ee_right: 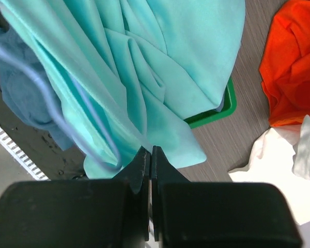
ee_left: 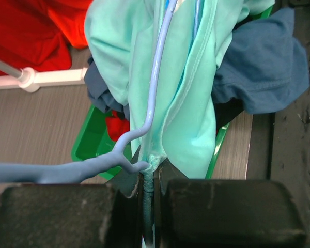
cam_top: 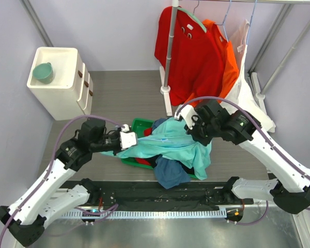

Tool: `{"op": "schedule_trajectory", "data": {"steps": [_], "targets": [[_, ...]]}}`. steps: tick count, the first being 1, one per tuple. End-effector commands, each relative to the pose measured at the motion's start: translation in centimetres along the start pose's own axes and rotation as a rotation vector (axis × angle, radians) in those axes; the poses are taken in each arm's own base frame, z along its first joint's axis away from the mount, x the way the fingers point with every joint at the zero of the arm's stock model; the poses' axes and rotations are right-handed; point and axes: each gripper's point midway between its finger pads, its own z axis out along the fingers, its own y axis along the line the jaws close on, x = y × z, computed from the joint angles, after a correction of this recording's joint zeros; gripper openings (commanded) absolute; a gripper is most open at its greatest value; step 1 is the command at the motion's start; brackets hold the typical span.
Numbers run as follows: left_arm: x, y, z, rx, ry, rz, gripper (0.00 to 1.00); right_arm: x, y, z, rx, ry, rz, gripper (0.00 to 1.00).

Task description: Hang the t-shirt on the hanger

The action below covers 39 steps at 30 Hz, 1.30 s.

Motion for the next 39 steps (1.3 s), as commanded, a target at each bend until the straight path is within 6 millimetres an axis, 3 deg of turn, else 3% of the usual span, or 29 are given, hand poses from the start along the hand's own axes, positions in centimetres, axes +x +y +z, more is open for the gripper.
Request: {"op": "schedule_trajectory", "data": {"steps": [1, 6, 13, 18, 22, 28, 32, 37, 39], "targets": [[1.8, 2.1, 0.0, -0.042, 0.144, 0.004, 0.0, 0.9, -1.3, -3.1, 0.054, 0.021, -0.03, 0.01], [-1.3, 4.6, 1.9, -0.015, 0.143, -0.044, 0.0, -2.6, 0.3, -4.7, -0.071, -0.073, -0.086, 0.01], [-5.9, 3.9, 3.9, 0.094, 0.056, 0.039, 0.0, -7.5, 0.5, -6.0, -0.136, -0.191, -0.158, 0.01], [-9.5, 4.0, 3.7, 0.118, -0.045, 0.023, 0.0, -11.6, 0.0, -7.9, -0.126, -0.316, -0.21, 0.01], [-11.2, 4.6, 3.5, 0.101, -0.092, 0.008, 0.0, -12.0, 1.1, -9.0, -0.183, -0.366, -0.247, 0.02], [-11.4, 4.9, 3.4, 0.086, -0.096, -0.003, 0.0, -11.1, 3.5, -10.2, -0.285, -0.428, -0.267, 0.04], [-11.8, 4.8, 3.5, 0.09, -0.116, -0.012, 0.0, -10.7, 3.9, -9.9, -0.298, -0.431, -0.258, 0.08], [-12.3, 4.3, 3.4, 0.11, -0.149, -0.015, 0.0, -10.9, 3.8, -9.5, -0.304, -0.424, -0.254, 0.36], [-12.3, 3.9, 3.3, 0.124, -0.158, -0.011, 0.0, -11.2, 3.1, -9.2, -0.264, -0.426, -0.248, 0.38]]}}
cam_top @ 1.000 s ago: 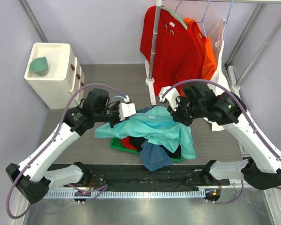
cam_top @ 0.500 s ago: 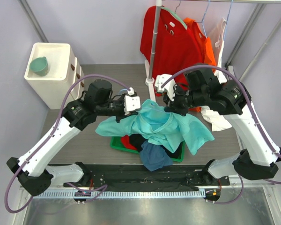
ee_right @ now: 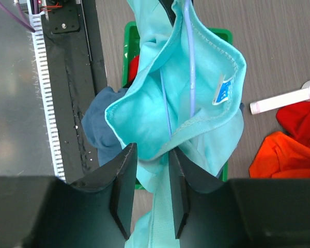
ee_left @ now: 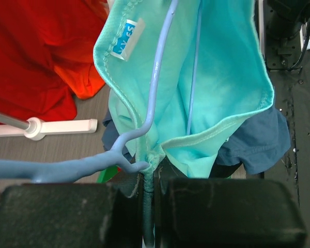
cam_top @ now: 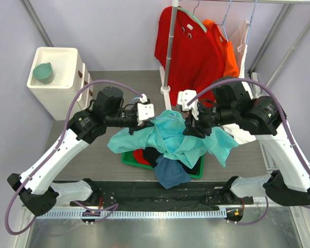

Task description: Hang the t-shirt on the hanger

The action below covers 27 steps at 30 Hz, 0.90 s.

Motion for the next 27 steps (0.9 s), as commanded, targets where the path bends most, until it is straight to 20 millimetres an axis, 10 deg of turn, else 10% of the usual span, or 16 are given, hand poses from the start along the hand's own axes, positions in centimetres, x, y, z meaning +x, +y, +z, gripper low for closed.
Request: {"op": "schedule_trajectory", "data": {"steps": [1, 7, 10, 20, 27], "targets": [[-2.8, -0.6, -0.5, 0.026, -0.117, 0.044, 0.0, -1.2, -1.3, 0.3, 0.054, -0.046, -0.017, 0.38], [-1.6, -1.9, -0.7, 0.061, -0.101, 0.059, 0.0, -1.8, -3.0, -0.6, 0.172, -0.076, -0.022, 0.01], [-0.9, -2.1, -0.7, 0.065, -0.084, 0.055, 0.0, -2.3, -3.3, -1.4, 0.207, -0.107, -0.034, 0.01], [-1.9, -1.6, -0.2, 0.079, -0.097, 0.051, 0.0, -2.2, -1.7, -0.5, 0.105, -0.108, -0.034, 0.01], [-2.7, -1.3, -0.2, 0.077, -0.118, 0.038, 0.0, -1.4, -0.6, 1.2, 0.013, -0.098, -0.02, 0.38]]}}
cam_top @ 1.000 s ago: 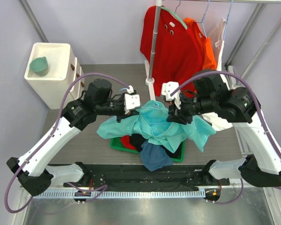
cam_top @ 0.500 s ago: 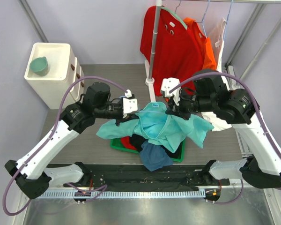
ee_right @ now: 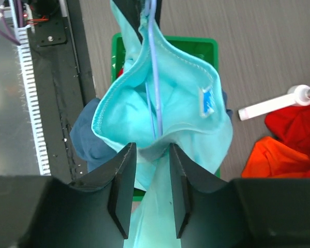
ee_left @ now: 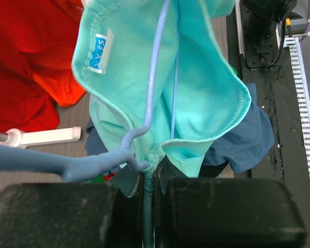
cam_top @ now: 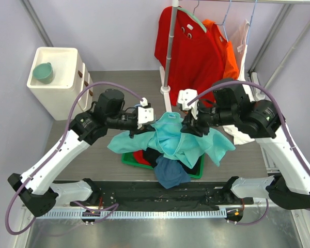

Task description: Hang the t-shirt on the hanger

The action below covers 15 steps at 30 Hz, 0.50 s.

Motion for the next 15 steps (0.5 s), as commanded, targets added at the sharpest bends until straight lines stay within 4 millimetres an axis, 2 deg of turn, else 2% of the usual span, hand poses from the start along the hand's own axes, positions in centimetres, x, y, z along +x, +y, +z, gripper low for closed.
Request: {"op": "schedule_trajectory", "data": {"steps": [1, 4, 7, 12, 13, 15], "targets": [[-3.2, 0.3, -0.7, -0.007, -0.087, 0.039, 0.0, -0.9, 0.8, 0.8, -0.07, -0.046, -0.004, 0.4], [-3.6, 0.2, -0.8, -0.005, -0.102, 0.035, 0.0, -0.3, 0.7, 1.5, -0.075, -0.026, 0.0, 0.48], [-4.0, -0.3, -0.9, 0.015, -0.12, 0.035, 0.0, -0.1, 0.1, 1.8, -0.047, -0.019, -0.01, 0.48], [-4.8, -0.6, -1.0, 0.036, -0.14, 0.007, 0.0, 0.1, -0.4, 2.3, -0.031, -0.013, -0.011, 0.31], [-5.0, -0.5, -1.1, 0.031, -0.143, 0.005, 0.0, -0.1, -0.6, 2.3, -0.02, -0.017, -0.005, 0.25], [-4.8, -0.3, -1.1, 0.016, -0.131, -0.011, 0.01, -0.2, -0.9, 2.1, 0.0, -0.015, -0.004, 0.01]]}}
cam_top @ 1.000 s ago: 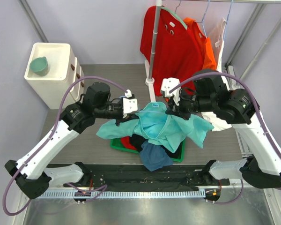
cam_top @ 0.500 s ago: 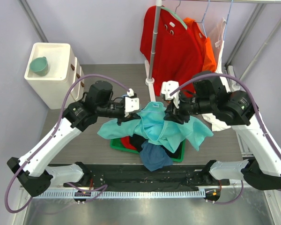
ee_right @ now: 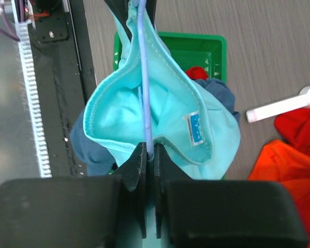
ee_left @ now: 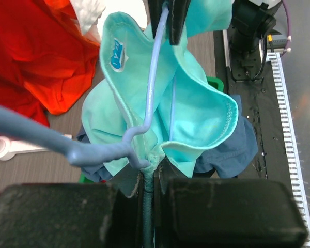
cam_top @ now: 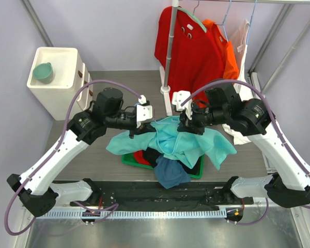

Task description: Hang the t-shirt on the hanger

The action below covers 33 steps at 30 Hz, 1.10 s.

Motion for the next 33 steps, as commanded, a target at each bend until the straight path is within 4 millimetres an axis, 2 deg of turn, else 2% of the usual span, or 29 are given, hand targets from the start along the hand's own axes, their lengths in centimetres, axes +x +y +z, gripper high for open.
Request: {"op": "schedule_trajectory", "data": {"steps": [1, 4, 9, 11, 16, 20, 26, 28, 30, 32, 33], "targets": [[-3.4, 0.2, -0.9, -0.019, -0.085, 0.026, 0.04, -1.5, -1.7, -0.7, 0.095, -0.045, -0.02, 0.01], [-1.5, 0.9, -1.2, -0.081, -0.015, -0.003, 0.13, -2.1, -3.0, -2.4, 0.205, -0.065, -0.043, 0.01], [1.3, 1.8, -2.8, -0.119, 0.054, -0.078, 0.34, -3.2, -2.7, -6.2, 0.29, -0.134, -0.059, 0.01], [1.8, 2.7, -3.8, -0.159, 0.054, -0.091, 0.4, -3.1, -2.6, -7.0, 0.314, -0.141, -0.052, 0.01], [1.3, 3.8, -4.9, -0.197, 0.057, -0.076, 0.43, -2.5, -2.2, -8.8, 0.34, -0.144, -0.049, 0.01], [0.3, 4.5, -4.7, -0.198, 0.041, -0.077, 0.35, -2.4, -2.0, -10.0, 0.359, -0.161, -0.046, 0.01], [-2.1, 4.8, -3.9, -0.155, -0.056, -0.078, 0.34, -2.5, -0.8, -11.4, 0.341, -0.199, -0.039, 0.01], [-2.7, 4.4, -3.5, -0.115, -0.092, -0.082, 0.28, -2.3, -0.6, -11.2, 0.33, -0.199, -0.036, 0.01], [-4.0, 4.4, -3.2, -0.097, -0.145, -0.071, 0.17, -2.2, -0.7, -10.9, 0.328, -0.2, -0.034, 0.01], [-4.6, 4.5, -3.0, -0.09, -0.167, -0.11, 0.0, -2.1, -0.9, -10.6, 0.327, -0.195, -0.029, 0.01], [-4.8, 4.5, -3.0, -0.088, -0.172, -0.105, 0.0, -2.0, -1.1, -10.3, 0.329, -0.188, -0.026, 0.01]]}}
